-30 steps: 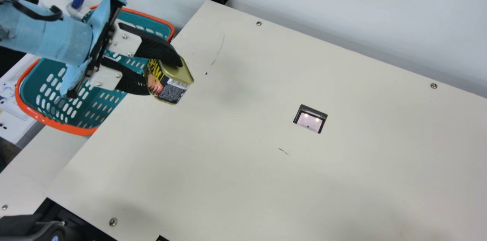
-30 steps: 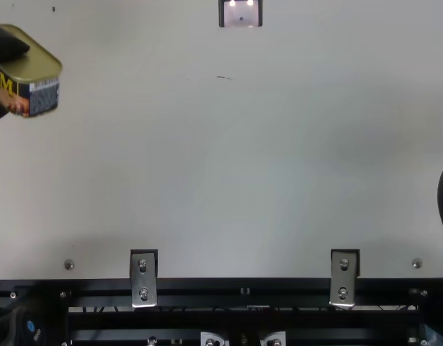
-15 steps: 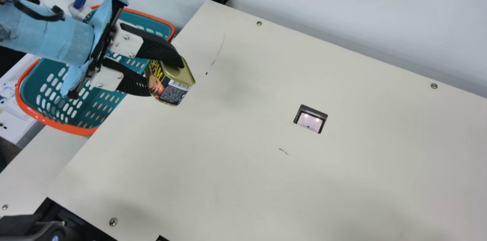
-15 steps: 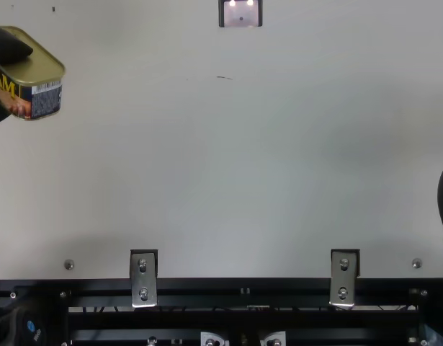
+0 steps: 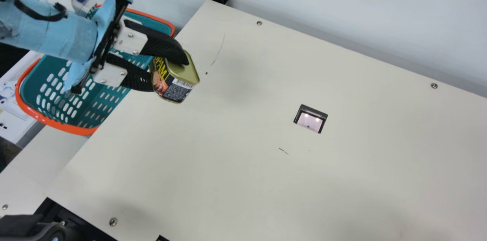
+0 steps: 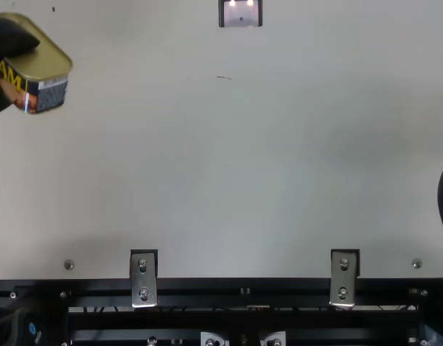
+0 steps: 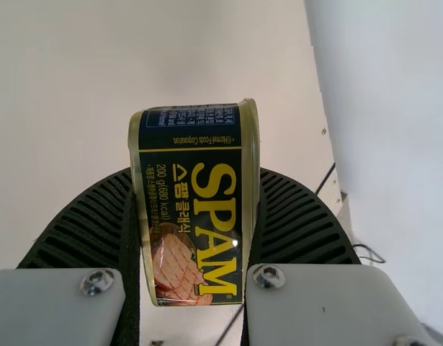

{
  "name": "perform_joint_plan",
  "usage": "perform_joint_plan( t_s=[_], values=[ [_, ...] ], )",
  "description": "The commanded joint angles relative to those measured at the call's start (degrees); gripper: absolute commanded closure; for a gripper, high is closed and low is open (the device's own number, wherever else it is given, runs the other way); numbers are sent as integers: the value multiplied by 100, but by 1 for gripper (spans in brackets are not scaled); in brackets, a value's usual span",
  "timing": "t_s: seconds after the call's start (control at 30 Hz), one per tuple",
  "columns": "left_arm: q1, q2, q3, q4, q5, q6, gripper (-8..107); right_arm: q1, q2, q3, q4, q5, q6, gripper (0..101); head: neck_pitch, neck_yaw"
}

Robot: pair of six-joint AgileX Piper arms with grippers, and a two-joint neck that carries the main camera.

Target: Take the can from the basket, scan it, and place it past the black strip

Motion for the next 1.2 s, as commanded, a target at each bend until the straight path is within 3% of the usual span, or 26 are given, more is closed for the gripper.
perform_joint_plan(
  t_s=[0.0, 0.3, 0.63, 0.93, 1.17],
  values=[
    [-309, -54, -59, 114, -149, 80, 89, 0, 0, 0, 0, 0, 0, 0, -281, 95],
    [-1894, -237, -404, 1082, -1023, 282, 89, 0, 0, 0, 0, 0, 0, 0, -281, 95],
    [-3842, 88, -909, 3021, -1976, -461, 89, 0, 0, 0, 0, 0, 0, 0, -281, 95],
    [-5174, 892, -1640, 4435, -2044, -1265, 89, 0, 0, 0, 0, 0, 0, 0, -281, 95],
    [-5709, 1485, -2142, 5073, -1913, -1611, 89, 0, 0, 0, 0, 0, 0, 0, -195, -316]
  ],
)
